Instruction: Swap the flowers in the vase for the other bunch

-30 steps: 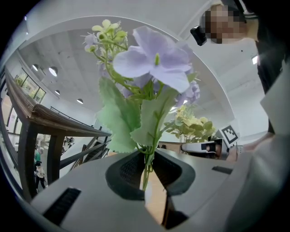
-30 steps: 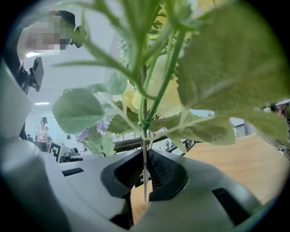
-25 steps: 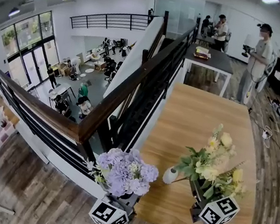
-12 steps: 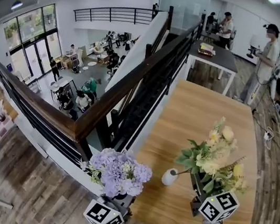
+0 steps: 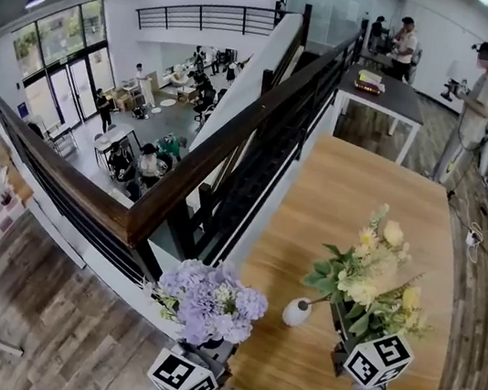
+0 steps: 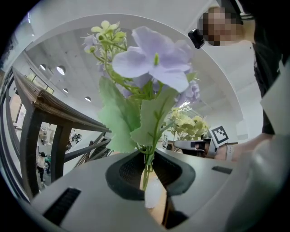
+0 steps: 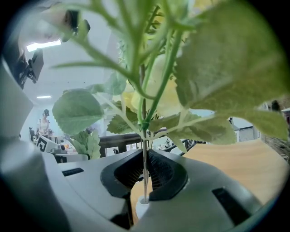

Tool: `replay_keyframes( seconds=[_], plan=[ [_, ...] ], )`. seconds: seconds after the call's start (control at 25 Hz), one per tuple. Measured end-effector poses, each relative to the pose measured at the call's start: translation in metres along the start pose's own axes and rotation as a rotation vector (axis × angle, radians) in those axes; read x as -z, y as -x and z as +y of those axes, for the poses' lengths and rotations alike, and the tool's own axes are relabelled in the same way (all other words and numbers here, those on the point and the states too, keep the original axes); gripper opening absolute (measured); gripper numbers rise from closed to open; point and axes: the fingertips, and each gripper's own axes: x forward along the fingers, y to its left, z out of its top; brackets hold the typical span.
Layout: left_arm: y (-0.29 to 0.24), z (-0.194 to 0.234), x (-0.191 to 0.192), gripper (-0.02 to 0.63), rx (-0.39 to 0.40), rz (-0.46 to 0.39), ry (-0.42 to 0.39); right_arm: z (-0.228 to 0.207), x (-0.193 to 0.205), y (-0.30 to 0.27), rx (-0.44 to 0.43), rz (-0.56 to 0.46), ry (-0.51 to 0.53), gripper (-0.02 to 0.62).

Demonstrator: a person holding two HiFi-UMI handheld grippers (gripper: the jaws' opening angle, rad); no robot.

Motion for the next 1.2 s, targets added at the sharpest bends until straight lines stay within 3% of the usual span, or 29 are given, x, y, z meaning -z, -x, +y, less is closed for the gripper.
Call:
replay_keyframes(
  seconds=[0.52, 1.2],
  plan=[
    [-0.014, 0.001, 0.006, 0.055, -0.031, 0.007, 0.016, -0.01, 0.026, -0.007, -0.017, 0.039, -0.028, 0.047],
    [0.006, 0.023, 0.017, 0.055, -0.054, 0.014, 0.03, 0.014, 0.063, -0.026, -0.026, 0.044, -0.02, 0.048]
  ],
)
